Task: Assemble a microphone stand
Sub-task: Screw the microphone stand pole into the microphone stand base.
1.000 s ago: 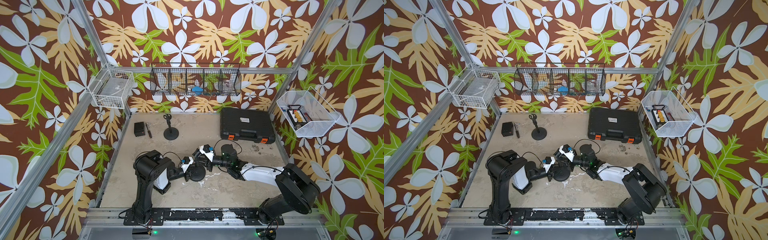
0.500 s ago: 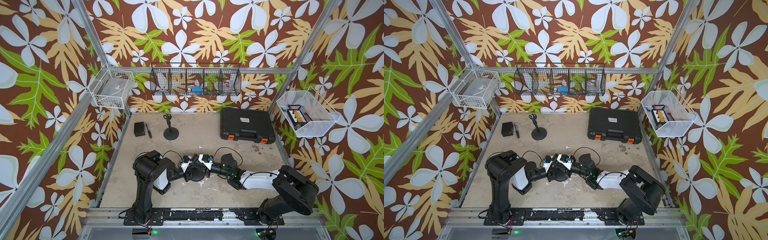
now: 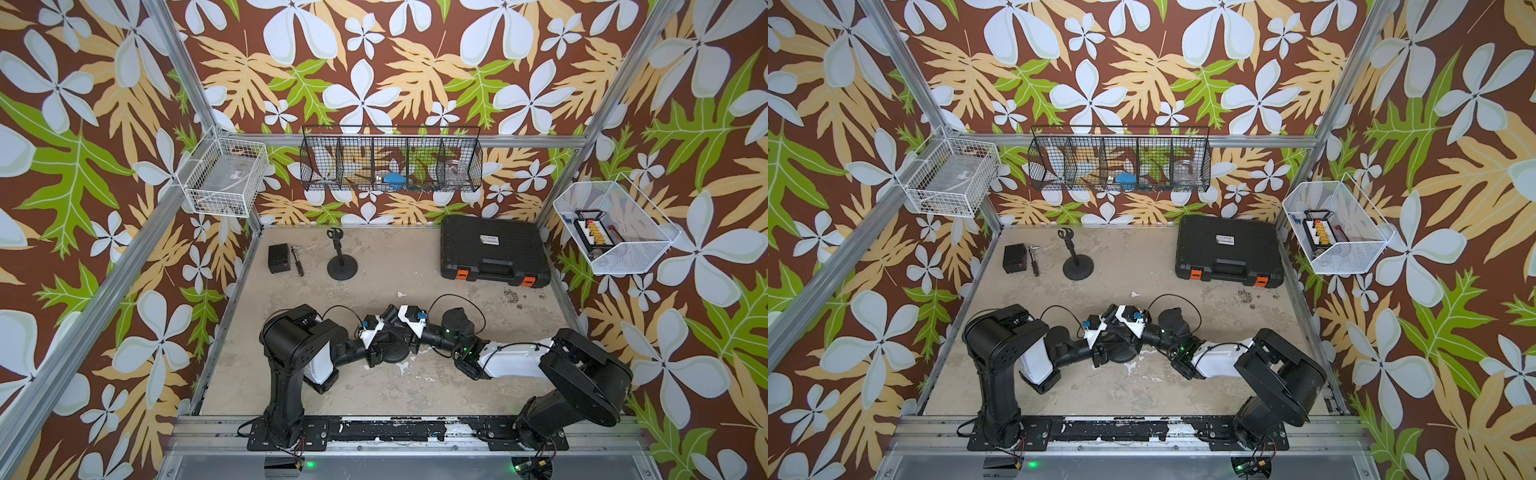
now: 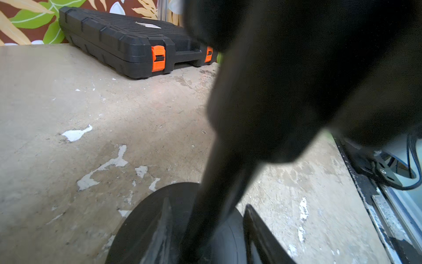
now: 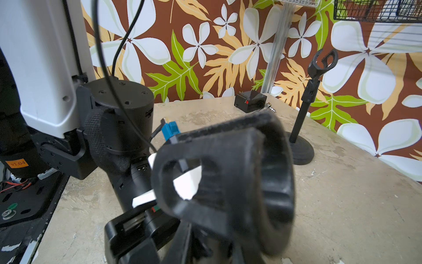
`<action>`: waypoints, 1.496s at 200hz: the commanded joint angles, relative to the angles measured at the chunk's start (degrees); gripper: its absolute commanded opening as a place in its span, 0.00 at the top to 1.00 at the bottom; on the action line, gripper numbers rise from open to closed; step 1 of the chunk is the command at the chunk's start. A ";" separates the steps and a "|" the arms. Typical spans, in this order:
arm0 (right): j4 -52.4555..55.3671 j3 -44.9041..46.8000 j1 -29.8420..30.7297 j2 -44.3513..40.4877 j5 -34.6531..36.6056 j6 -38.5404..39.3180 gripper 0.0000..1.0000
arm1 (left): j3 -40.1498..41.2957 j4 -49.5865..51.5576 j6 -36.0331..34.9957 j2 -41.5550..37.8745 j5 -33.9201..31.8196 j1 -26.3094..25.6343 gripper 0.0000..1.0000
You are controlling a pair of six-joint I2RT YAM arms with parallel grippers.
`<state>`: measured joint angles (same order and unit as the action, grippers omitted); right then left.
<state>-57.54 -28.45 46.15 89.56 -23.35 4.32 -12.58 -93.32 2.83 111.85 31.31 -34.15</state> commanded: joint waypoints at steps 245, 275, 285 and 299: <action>-2.48 5.44 1.53 1.85 14.15 -9.31 1.00 | 0.29 -13.91 -5.74 -2.72 -11.06 -4.34 0.84; -5.06 7.44 4.07 1.81 22.62 -11.99 1.00 | 0.30 -13.95 -5.56 -2.47 -10.93 -4.34 0.88; -4.51 7.12 5.41 2.08 25.05 -12.04 1.00 | 0.25 -13.95 -5.64 -2.39 -10.84 -4.34 0.90; -3.14 6.14 6.92 2.61 27.57 -11.59 1.00 | 0.10 -13.91 -5.72 -2.14 -10.55 -4.34 0.91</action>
<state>-70.96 -21.98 51.33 91.09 -5.93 -5.43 -12.36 -92.49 -4.01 109.51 20.67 -38.63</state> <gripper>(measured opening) 0.233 0.195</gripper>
